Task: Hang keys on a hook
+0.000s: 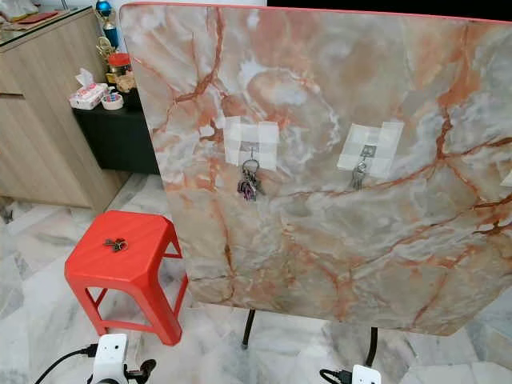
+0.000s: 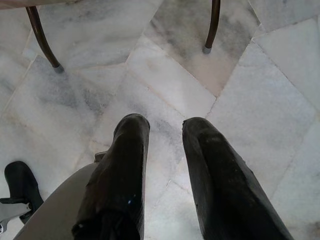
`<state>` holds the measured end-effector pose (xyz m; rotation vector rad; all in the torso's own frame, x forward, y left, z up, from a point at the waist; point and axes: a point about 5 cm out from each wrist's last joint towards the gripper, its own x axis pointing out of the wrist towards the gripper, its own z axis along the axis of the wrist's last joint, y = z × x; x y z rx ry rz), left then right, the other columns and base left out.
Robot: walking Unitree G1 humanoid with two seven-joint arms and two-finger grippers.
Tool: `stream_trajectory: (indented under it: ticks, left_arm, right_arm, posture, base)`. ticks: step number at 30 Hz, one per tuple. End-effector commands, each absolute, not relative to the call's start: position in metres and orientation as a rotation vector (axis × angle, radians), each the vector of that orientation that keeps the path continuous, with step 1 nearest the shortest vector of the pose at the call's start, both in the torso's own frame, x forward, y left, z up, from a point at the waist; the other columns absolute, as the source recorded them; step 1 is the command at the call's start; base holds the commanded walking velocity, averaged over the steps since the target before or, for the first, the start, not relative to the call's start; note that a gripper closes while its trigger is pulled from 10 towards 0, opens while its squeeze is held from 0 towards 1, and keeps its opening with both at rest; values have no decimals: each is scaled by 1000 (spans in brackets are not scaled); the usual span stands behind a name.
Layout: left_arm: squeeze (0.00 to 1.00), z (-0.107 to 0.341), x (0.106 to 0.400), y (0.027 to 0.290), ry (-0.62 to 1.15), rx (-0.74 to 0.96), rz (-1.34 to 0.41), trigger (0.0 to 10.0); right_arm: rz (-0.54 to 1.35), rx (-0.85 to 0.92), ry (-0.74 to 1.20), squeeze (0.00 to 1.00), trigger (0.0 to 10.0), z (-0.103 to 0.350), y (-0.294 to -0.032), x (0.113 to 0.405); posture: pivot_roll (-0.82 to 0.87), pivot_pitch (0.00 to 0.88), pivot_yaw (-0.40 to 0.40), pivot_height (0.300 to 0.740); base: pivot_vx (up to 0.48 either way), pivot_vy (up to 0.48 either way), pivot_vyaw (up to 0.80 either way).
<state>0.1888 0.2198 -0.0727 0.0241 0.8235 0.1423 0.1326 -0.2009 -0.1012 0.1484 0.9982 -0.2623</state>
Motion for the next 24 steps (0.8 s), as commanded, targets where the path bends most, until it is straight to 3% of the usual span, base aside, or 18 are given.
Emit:
stream_trajectory:
  ticks: [1, 24]
  left_arm:
    - [0, -83, 174, 212, 903, 27, 116, 10000]
    - [0, -83, 174, 212, 913, 29, 113, 10000]
  right_arm:
    - [-241, 269, 922, 0, 10000, -88, -199, 170]
    - [-225, 222, 948, 0, 10000, -90, -199, 166]
  posture:
    - [-25, 0, -70, 740]
    - [-25, 0, -71, 740]
  base:
    - [0, 0, 0]
    - [0, 0, 0]
